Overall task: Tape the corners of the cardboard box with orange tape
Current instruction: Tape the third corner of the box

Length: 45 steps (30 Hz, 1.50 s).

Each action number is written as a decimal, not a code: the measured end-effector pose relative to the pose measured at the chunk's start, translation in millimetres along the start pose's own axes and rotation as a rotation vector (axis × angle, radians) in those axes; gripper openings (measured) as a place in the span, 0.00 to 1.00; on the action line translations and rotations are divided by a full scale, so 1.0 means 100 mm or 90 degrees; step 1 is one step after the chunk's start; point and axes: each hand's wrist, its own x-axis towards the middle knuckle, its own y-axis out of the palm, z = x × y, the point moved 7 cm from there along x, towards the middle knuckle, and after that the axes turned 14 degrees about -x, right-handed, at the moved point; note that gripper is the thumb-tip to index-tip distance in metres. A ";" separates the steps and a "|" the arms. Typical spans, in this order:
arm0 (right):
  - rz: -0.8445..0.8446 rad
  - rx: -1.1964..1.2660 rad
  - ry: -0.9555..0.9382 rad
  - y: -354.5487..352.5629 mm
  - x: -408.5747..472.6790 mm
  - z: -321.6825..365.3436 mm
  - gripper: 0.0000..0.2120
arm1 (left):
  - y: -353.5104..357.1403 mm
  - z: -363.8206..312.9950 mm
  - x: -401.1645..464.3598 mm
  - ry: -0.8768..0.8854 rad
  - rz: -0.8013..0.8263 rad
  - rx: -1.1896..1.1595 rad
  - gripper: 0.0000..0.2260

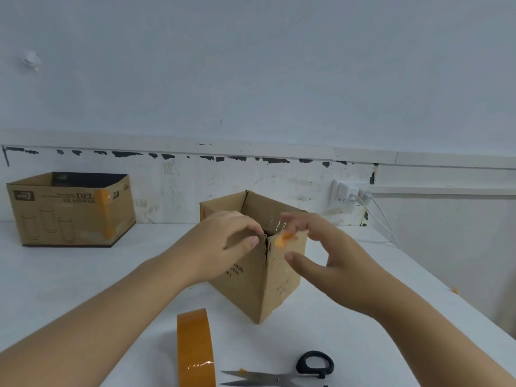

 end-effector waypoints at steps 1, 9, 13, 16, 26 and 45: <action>-0.029 0.009 -0.004 0.00 0.05 0.00 0.12 | 0.01 0.02 0.00 0.001 -0.005 -0.011 0.10; -0.044 0.019 0.002 0.19 0.33 -0.10 0.23 | 0.04 0.07 0.05 0.016 -0.024 -0.095 0.07; -0.072 0.034 0.013 0.21 0.33 -0.17 0.24 | 0.10 0.08 0.08 0.019 -0.054 -0.134 0.05; -0.090 0.048 0.016 0.24 0.34 -0.20 0.23 | 0.13 0.06 0.08 0.030 -0.079 -0.127 0.04; -0.112 0.055 0.029 0.30 0.33 -0.27 0.22 | 0.18 0.03 0.06 0.042 -0.100 -0.119 0.04; -0.099 0.044 0.043 0.29 0.36 -0.27 0.18 | 0.19 0.02 0.06 0.051 -0.114 -0.120 0.06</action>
